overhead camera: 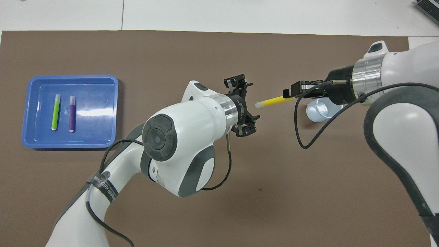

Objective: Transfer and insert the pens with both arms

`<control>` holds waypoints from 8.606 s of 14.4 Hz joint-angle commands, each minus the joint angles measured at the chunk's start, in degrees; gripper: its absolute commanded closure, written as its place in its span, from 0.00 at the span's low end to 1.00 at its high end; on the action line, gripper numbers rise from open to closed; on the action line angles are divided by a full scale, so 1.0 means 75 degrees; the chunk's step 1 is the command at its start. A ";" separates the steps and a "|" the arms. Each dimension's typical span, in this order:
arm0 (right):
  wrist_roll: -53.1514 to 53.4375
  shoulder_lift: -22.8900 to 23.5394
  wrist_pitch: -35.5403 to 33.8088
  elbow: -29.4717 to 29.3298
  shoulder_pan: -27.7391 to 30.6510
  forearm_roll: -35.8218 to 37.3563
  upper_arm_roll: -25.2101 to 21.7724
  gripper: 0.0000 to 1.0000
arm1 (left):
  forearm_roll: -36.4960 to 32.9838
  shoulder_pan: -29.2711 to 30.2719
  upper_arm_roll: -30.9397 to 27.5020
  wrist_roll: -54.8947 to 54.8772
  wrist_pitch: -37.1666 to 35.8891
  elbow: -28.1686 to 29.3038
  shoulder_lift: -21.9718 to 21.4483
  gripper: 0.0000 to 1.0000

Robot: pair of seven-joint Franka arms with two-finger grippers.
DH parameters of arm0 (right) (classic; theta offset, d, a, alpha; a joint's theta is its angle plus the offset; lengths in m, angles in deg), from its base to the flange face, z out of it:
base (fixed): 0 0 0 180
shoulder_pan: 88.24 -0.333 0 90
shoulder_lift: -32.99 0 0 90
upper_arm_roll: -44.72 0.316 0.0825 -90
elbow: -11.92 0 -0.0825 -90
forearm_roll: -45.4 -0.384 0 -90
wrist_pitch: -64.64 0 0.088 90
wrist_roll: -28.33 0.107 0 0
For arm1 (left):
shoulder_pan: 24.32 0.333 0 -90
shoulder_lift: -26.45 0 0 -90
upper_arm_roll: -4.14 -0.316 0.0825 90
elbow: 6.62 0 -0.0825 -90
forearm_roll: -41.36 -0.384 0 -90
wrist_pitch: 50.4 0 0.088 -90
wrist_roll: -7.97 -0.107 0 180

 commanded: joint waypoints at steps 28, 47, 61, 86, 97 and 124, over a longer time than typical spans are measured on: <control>-0.1821 0.0903 0.1301 0.0757 0.1468 0.3764 0.0065 0.66 | -0.1427 0.4238 -0.0276 -1.0117 -0.4738 -0.0011 -0.0652 0.00; -0.1436 -0.0362 -0.1744 -0.0226 0.1479 0.3870 0.0053 0.02 | -0.3469 0.5093 -0.0370 -1.4983 -0.5009 0.0000 -0.0863 0.00; -0.1376 -0.0385 -0.1814 -0.0074 0.1515 0.3788 0.0065 0.02 | -0.3481 0.5433 -0.0557 -1.7338 -0.3872 0.0903 -0.1120 0.00; -0.1364 -0.0386 -0.1674 -0.0050 0.1514 0.3788 0.0053 0.01 | -0.3340 0.5574 -0.0897 -1.6342 -0.1612 0.2273 0.0239 0.09; -0.1364 -0.0397 -0.1627 -0.0015 0.1573 0.3788 0.0053 0.06 | -0.3352 0.5527 -0.0897 -1.6939 -0.1202 0.2578 0.0344 0.16; -0.1551 -0.0573 -0.1674 0.0301 0.1854 0.3940 0.0041 0.00 | -0.2088 0.5234 -0.0862 -1.6695 -0.3578 0.0704 0.0497 1.00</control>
